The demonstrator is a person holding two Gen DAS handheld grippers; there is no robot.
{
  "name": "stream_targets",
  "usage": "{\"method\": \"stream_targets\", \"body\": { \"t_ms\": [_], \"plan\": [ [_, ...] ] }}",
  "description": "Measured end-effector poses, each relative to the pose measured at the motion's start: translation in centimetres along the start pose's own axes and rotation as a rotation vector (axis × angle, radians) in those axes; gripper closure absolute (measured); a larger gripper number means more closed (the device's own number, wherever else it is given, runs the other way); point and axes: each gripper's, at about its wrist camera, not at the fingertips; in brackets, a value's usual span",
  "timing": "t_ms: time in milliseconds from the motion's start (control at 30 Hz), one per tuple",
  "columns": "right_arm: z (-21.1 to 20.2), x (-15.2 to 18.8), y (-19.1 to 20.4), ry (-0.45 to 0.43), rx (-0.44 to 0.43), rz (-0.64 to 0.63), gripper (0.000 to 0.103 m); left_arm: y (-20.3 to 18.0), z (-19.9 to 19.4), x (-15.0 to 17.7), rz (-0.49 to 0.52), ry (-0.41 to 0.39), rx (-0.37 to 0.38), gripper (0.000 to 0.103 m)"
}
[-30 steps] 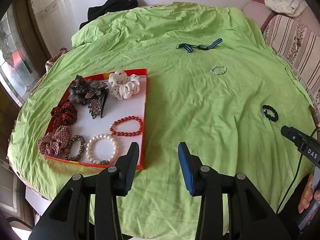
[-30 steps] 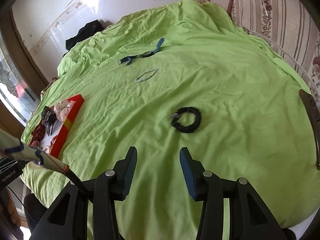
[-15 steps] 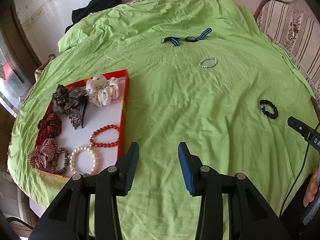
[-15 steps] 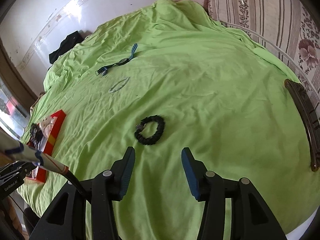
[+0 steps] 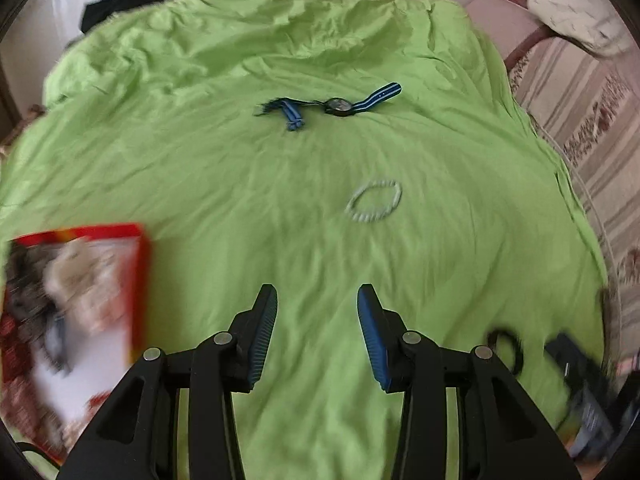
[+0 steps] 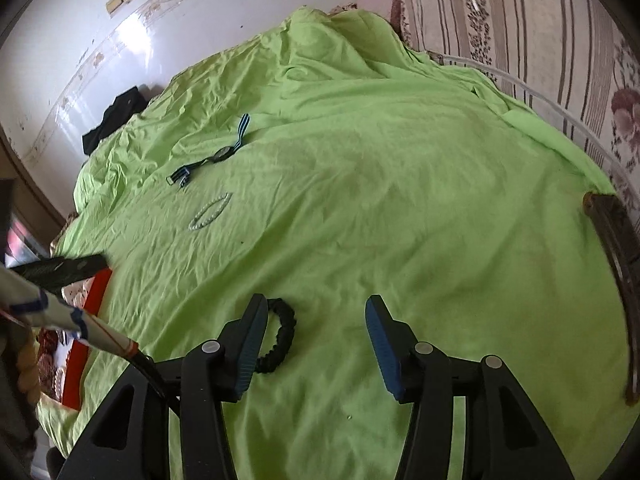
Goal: Organize jewelry
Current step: 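Grasp the grey bead bracelet with the left tool while the right grasps the black hair tie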
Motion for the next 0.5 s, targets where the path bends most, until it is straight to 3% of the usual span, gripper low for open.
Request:
{"method": "stream_targets", "body": {
  "t_ms": [267,500],
  "plan": [
    [2.4,-0.4,-1.4,0.08,-0.028,0.028,0.047,-0.4,8.3,-7.1,-0.071,0.066,0.148,0.07],
    [3.2,-0.4,-0.3,0.082,-0.002,-0.026,0.045,-2.2,11.4,-10.2,0.034,0.046,0.113,0.07]
  ]
}}
Point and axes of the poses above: each gripper's, at about its wrist camera, not at the fingertips, and z roughly the way its jaws point, y to its left, x to its underside, and after that the axes turned 12 degrees about y, right-handed
